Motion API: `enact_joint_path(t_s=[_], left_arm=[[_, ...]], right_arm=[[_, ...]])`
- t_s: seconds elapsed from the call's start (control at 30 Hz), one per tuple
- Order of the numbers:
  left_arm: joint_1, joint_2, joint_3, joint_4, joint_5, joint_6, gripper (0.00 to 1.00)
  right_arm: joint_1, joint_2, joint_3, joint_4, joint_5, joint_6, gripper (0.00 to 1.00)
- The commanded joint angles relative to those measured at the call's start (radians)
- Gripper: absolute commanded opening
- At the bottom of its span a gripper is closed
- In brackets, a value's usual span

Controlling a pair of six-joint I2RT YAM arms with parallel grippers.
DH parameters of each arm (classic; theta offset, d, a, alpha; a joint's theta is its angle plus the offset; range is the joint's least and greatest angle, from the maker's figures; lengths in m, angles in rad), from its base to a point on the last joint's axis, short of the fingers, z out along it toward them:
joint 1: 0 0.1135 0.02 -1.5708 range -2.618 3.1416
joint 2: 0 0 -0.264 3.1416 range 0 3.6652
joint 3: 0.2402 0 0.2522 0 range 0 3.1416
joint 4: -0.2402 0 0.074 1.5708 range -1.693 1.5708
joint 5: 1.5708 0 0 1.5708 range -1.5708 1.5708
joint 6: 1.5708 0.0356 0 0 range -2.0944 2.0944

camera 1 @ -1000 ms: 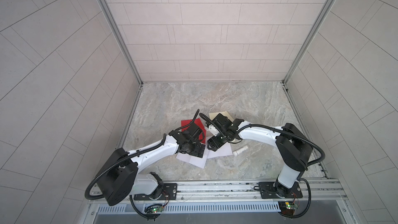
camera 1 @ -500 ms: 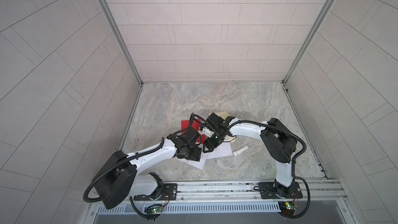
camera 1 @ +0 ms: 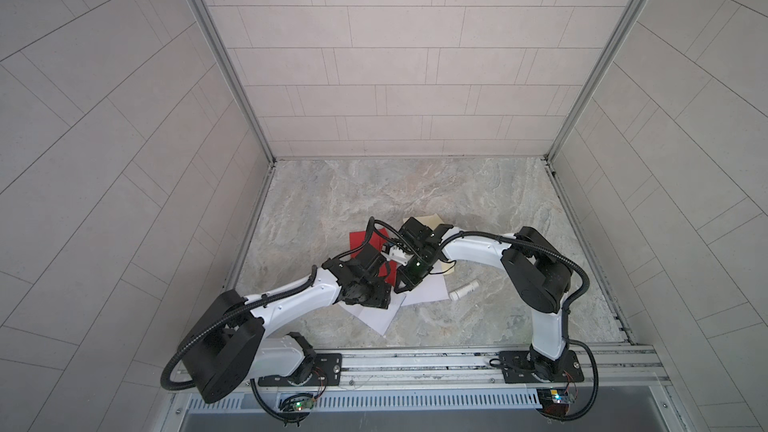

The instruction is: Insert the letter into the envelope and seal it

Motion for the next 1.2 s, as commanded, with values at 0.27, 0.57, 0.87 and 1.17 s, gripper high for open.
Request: enact_joint_path(t_s=[0.27,0.57,0.87,1.17], left_arm=[[-0.004,-0.113,0.002,-0.200,-0.091,-0.089,0.84],[-0.005,-0.077,-0.070,-0.192,-0.034,-0.172,0.68],[-0.005,-0.017,-0.095,-0.128,-0.016,-0.169,0.49],[-0.005,-0.058,-0.073,-0.131,-0.043,-0.149,0.53]], right_arm=[[-0.009,0.044,0.043,-0.028,0.027,0.006,0.43],[-0.006,0.083,0.060,-0.055,-0.001,-0.026,0.48],[0.004,0.100,0.077,-0.058,-0.108,-0.070,0.44],[-0.002,0.042,0.088,-0.087,-0.123,-0.103,0.07]])
